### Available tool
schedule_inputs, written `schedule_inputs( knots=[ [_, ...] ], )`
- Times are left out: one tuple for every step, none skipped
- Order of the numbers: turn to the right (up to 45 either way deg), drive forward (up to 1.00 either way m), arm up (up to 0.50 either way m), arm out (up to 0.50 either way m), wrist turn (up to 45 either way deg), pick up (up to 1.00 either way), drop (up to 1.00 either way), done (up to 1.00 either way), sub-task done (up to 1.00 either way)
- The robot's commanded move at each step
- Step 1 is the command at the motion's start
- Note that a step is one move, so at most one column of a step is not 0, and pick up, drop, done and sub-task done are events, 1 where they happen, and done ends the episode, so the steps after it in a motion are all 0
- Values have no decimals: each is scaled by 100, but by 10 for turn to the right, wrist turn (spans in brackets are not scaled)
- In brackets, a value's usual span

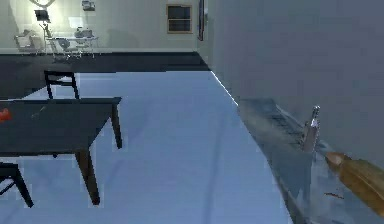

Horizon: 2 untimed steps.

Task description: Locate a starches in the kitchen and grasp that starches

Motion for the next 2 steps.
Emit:
schedule_inputs(
  knots=[
    [-390,0,0,0,0,0,0,0,0],
    [450,0,0,0,0,0,0,0,0]
  ],
)
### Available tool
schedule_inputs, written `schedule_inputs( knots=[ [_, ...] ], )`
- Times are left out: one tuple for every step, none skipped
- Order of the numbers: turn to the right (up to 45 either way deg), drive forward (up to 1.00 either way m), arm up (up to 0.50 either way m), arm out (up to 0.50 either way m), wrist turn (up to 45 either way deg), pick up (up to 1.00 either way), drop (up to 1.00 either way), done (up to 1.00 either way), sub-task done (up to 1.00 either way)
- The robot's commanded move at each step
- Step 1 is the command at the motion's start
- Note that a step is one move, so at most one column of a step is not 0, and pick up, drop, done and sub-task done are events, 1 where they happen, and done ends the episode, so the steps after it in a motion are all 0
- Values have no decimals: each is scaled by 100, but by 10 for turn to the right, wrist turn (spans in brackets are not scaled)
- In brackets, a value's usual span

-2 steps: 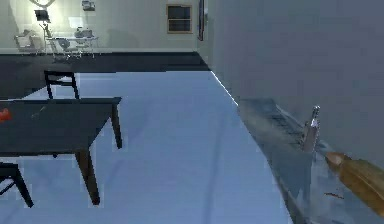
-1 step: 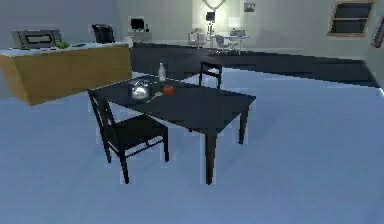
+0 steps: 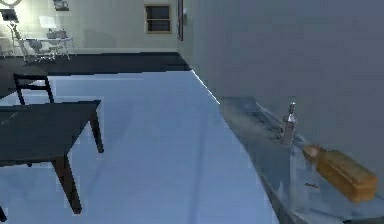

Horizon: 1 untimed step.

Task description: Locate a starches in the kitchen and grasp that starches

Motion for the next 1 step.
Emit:
schedule_inputs(
  knots=[
    [60,0,0,0,0,0,0,0,0]
  ],
)
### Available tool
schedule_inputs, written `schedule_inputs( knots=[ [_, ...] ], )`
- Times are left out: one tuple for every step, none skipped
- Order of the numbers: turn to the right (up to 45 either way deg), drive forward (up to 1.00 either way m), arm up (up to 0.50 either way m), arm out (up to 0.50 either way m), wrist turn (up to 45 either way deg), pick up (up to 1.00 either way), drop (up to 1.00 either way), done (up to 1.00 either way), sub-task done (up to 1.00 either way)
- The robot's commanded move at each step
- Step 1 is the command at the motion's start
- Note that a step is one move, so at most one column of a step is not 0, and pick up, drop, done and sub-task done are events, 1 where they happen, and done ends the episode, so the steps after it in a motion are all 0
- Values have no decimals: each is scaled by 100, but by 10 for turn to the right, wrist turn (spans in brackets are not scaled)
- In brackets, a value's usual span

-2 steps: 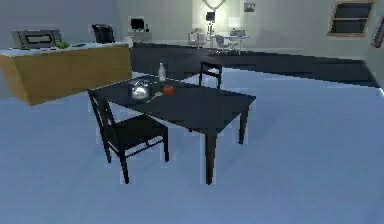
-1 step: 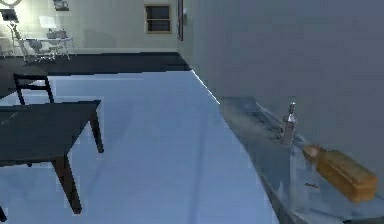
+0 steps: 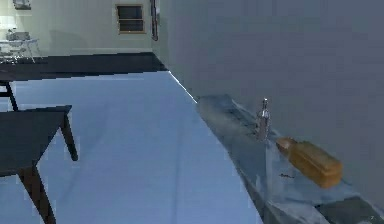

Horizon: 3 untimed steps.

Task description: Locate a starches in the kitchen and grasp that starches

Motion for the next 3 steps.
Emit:
schedule_inputs(
  knots=[
    [0,100,0,0,0,0,0,0,0],
    [0,0,50,0,0,0,0,0,0],
    [0,0,32,0,0,0,0,0,0]
  ],
)
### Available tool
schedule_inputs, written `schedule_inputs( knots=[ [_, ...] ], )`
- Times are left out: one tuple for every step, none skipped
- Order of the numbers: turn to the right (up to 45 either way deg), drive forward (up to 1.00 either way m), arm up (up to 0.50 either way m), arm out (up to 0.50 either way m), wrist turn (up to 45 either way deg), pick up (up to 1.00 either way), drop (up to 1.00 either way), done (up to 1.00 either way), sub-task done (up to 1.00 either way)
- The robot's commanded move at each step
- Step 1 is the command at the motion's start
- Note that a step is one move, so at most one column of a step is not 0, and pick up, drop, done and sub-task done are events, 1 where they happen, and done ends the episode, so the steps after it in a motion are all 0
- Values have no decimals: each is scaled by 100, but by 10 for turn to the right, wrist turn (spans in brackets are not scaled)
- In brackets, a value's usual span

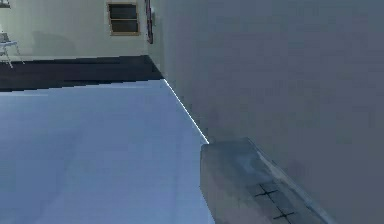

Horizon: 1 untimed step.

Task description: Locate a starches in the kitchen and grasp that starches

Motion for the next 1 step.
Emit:
schedule_inputs(
  knots=[
    [0,0,0,30,0,0,0,0,0]
  ],
)
